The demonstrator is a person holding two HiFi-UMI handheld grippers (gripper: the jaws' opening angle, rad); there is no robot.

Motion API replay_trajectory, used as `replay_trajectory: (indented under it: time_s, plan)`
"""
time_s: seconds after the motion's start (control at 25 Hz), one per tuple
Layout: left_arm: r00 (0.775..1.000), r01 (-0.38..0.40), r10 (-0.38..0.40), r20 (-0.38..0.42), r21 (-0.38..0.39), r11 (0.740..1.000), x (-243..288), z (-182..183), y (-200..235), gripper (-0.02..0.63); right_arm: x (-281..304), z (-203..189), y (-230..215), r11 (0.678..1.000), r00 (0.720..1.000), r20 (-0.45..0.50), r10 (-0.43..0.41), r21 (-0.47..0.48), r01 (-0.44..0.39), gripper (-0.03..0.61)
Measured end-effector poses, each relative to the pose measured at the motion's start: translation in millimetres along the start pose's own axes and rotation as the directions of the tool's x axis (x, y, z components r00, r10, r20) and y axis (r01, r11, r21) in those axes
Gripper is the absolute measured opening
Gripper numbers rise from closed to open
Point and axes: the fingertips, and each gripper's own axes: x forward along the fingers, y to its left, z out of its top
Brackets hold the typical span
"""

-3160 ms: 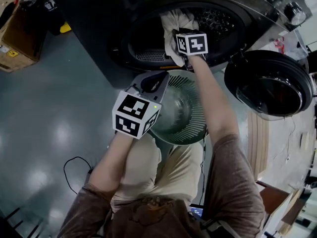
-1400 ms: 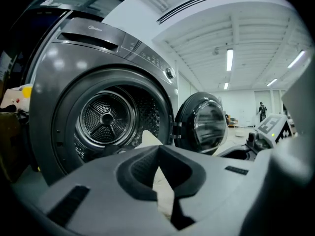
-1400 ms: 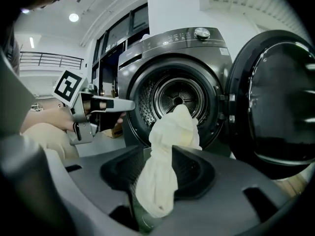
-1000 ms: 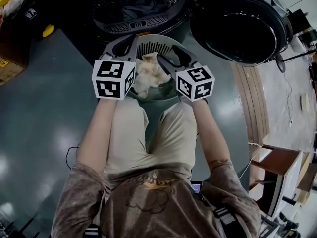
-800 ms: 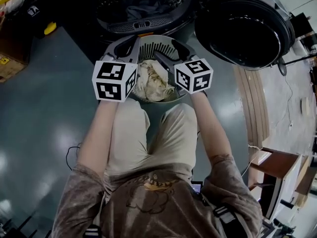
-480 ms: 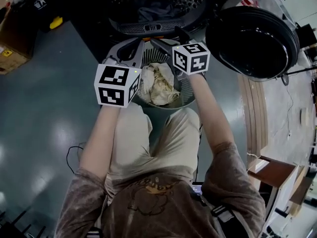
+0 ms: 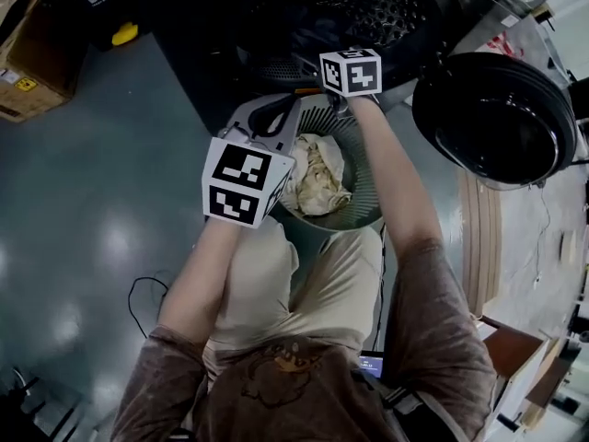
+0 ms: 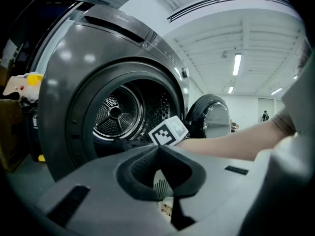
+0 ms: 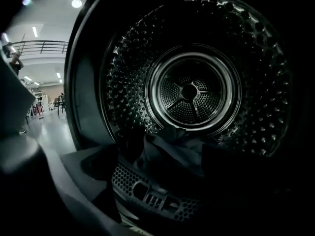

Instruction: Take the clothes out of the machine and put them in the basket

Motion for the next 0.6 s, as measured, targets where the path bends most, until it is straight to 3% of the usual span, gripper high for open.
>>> replay_trajectory:
  time_s: [0.2, 0.4, 0.6]
  plan:
    - [1.000, 0.028, -0.028, -0.012, -0.021, 0.999, 6, -2, 1, 0.008, 34, -12, -11, 0.998, 0.995, -0.099, -0.023, -0.063, 0.016, 0.532]
    - [0.999, 0.036, -0.037, -0.014, -0.046, 0.998, 7, -5, 5, 0.008, 51, -22, -12, 0.997, 0.988, -0.147, -0.044, -0.063, 0.035, 0.531]
    - [0.999, 0.041, -0.042, -0.010, -0.074, 0.996, 7, -9, 7, 0.008, 48, -24, -23, 0.990, 0.978, -0.179, -0.109, -0.111, 0.090, 0.310]
